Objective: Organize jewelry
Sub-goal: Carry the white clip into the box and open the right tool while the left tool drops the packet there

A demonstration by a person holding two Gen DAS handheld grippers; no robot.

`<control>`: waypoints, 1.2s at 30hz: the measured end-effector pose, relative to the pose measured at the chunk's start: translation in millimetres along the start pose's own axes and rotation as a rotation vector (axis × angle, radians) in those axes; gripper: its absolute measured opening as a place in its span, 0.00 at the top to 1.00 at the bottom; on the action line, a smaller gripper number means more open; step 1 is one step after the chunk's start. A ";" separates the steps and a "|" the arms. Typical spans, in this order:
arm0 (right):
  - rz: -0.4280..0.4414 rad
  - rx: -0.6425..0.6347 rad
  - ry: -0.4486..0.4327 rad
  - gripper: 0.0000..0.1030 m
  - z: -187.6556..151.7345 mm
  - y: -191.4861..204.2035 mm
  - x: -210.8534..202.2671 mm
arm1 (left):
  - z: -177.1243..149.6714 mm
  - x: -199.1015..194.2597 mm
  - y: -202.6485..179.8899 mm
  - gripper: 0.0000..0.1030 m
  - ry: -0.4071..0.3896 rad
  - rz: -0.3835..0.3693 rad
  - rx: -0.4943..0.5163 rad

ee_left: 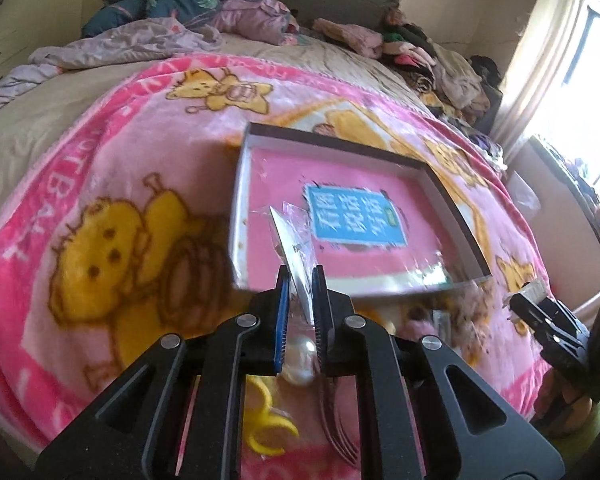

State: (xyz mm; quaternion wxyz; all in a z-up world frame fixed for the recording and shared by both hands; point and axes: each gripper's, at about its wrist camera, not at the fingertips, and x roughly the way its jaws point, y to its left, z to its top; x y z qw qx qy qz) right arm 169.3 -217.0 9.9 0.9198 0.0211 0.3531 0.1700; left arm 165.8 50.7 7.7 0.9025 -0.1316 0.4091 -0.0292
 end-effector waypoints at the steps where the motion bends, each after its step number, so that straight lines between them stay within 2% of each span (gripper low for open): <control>1: 0.009 0.003 -0.002 0.33 5.1 0.8 3.0 | 2.4 2.5 2.0 0.95 -0.001 0.002 -0.003; 11: 0.036 -0.020 0.011 0.33 40.1 12.2 47.1 | 19.3 34.9 10.5 0.95 0.009 0.020 -0.024; 26: 0.004 -0.002 0.095 0.33 51.6 3.7 108.4 | 14.4 70.7 1.3 0.93 0.048 0.007 -0.003; 29: 0.002 0.003 0.106 0.33 49.8 3.5 112.9 | 12.9 69.6 -1.3 0.87 0.044 0.010 0.013; 31: 0.004 0.006 0.113 0.33 49.3 3.6 114.9 | 12.6 67.8 -1.9 0.76 0.042 0.014 0.022; 35: 0.004 0.008 0.124 0.32 47.5 4.4 116.7 | 12.1 60.4 -4.7 0.70 0.028 0.009 0.042; 36: 0.003 0.007 0.124 0.32 47.2 4.8 116.2 | 12.0 58.9 -5.3 0.65 0.026 0.008 0.042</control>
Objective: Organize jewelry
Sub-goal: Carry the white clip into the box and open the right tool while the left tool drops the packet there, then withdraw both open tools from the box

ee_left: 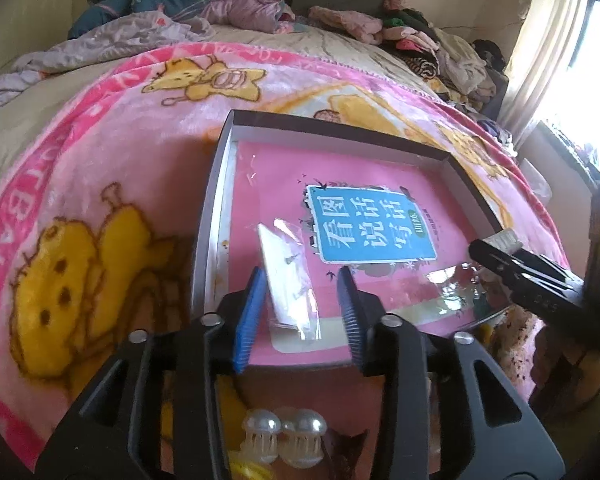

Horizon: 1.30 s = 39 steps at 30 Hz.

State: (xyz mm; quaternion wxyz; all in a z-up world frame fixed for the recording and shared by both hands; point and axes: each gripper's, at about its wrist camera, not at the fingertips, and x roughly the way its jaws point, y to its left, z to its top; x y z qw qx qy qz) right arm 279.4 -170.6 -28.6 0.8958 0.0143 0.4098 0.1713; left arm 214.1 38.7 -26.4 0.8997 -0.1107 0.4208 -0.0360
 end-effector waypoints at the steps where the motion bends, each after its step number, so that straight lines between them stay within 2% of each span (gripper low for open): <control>1: -0.001 0.000 0.001 0.32 0.1 -0.2 0.1 | -0.3 -1.5 -0.4 0.61 -0.003 0.002 0.002; 3: 0.002 0.003 -0.001 0.31 -0.1 -0.3 -0.6 | -1.0 -4.8 -1.7 0.58 -0.010 0.008 0.012; 6: -0.007 0.005 -0.019 0.23 -2.6 0.2 -6.2 | -2.8 -9.1 -1.9 0.53 -0.015 0.013 0.014; 7: -0.007 0.006 -0.023 0.23 -4.1 -1.1 -8.6 | -3.1 -10.2 -1.9 0.49 -0.015 0.015 0.013; 14: -0.017 0.013 -0.042 0.21 -13.8 -5.1 -28.6 | -8.6 -21.1 -2.3 0.42 -0.021 0.017 0.018; 16: -0.017 0.011 -0.049 0.20 -15.5 -4.3 -34.9 | -10.8 -25.0 -1.9 0.36 -0.023 0.014 0.016; 23: -0.017 0.005 -0.076 0.18 -23.8 -4.2 -61.0 | -19.0 -42.3 -3.2 0.29 -0.043 0.014 0.020; 25: -0.016 0.004 -0.086 0.18 -26.2 -4.5 -69.9 | -20.9 -48.4 -4.2 0.24 -0.051 0.014 0.022; 29: -0.015 0.005 -0.103 0.12 -29.2 -4.2 -83.8 | -24.8 -59.8 -7.0 0.23 -0.066 0.013 0.027; 35: -0.019 -0.002 -0.125 0.12 -34.8 -4.3 -102.2 | -31.2 -75.8 -10.2 0.22 -0.084 0.017 0.029; 39: -0.011 -0.006 -0.134 0.11 -41.5 -3.0 -114.2 | -36.5 -87.5 -10.3 0.18 -0.098 0.027 0.033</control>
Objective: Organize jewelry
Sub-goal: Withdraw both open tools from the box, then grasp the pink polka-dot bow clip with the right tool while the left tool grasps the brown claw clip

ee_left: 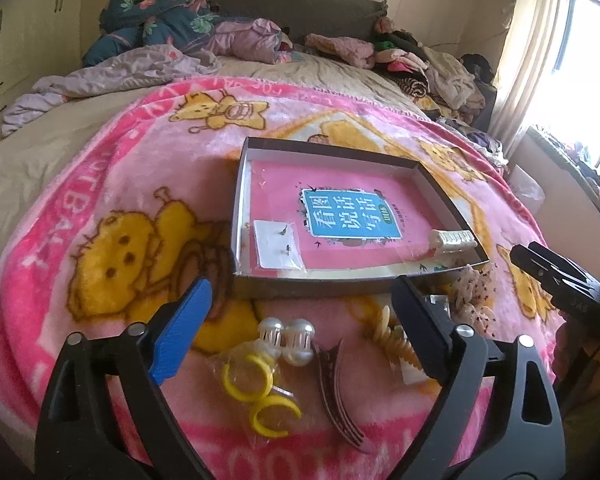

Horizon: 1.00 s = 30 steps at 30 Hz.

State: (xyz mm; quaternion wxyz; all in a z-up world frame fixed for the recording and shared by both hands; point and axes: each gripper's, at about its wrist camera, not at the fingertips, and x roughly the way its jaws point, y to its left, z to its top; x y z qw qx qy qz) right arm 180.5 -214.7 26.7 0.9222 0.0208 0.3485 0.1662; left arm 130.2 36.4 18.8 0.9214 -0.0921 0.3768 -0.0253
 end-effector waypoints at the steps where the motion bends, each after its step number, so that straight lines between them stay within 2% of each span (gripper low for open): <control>1: 0.002 -0.003 -0.001 0.11 -1.9 0.5 -3.2 | -1.4 -3.3 -0.3 0.18 -0.002 0.004 0.002; 16: 0.045 -0.048 0.008 0.11 -22.7 19.1 -35.7 | -25.2 -33.3 5.4 0.17 -0.010 0.041 0.002; 30: 0.075 -0.088 0.056 0.11 -46.7 34.1 -39.0 | -54.8 -49.3 17.2 0.17 0.029 0.055 -0.013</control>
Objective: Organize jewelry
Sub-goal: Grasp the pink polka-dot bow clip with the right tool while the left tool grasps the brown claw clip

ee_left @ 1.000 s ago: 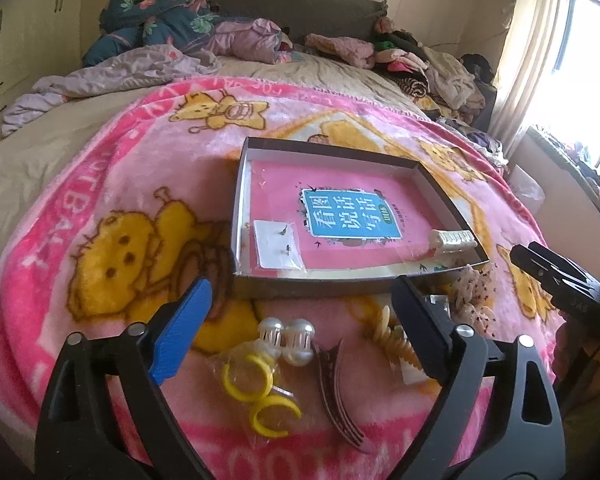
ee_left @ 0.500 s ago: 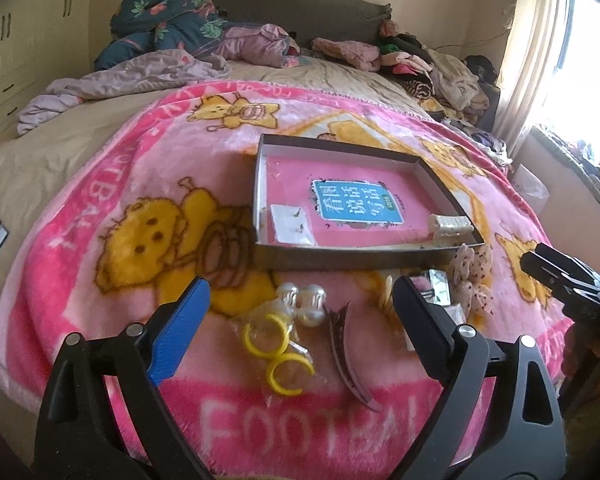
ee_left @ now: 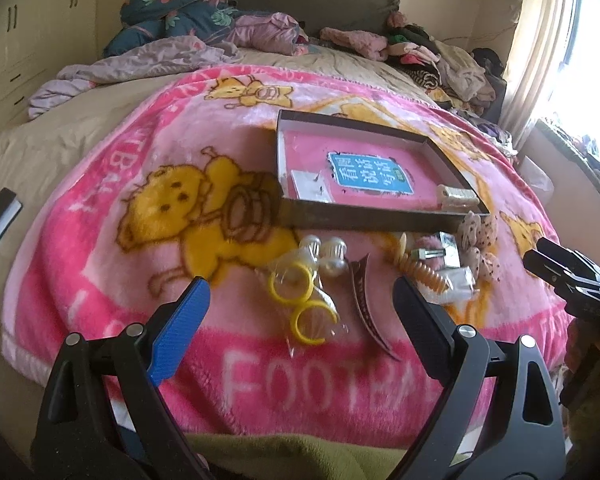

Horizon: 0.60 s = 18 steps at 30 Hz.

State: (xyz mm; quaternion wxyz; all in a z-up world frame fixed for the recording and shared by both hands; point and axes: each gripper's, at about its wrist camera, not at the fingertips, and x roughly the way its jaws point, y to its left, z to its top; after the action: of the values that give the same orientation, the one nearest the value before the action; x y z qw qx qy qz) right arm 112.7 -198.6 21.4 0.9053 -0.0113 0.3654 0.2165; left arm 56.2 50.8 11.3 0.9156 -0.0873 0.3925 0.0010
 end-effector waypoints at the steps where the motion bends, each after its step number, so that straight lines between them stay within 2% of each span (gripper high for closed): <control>1: 0.003 -0.004 0.003 0.11 -1.3 2.0 0.5 | -1.6 -0.2 0.1 0.17 0.004 -0.003 -0.002; 10: 0.049 -0.019 0.062 0.11 -19.0 15.1 14.9 | -15.9 7.3 -10.4 0.17 0.061 -0.053 0.005; 18: 0.039 0.011 0.089 0.11 -32.4 5.1 24.5 | -31.6 28.7 -28.5 0.17 0.130 -0.113 0.015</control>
State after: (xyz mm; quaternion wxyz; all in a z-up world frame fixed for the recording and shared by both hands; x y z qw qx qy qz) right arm 105.1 -190.4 -17.9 0.8837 -0.0087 0.4068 0.2315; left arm 55.4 15.7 -26.2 0.8875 -0.1025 0.4454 -0.0593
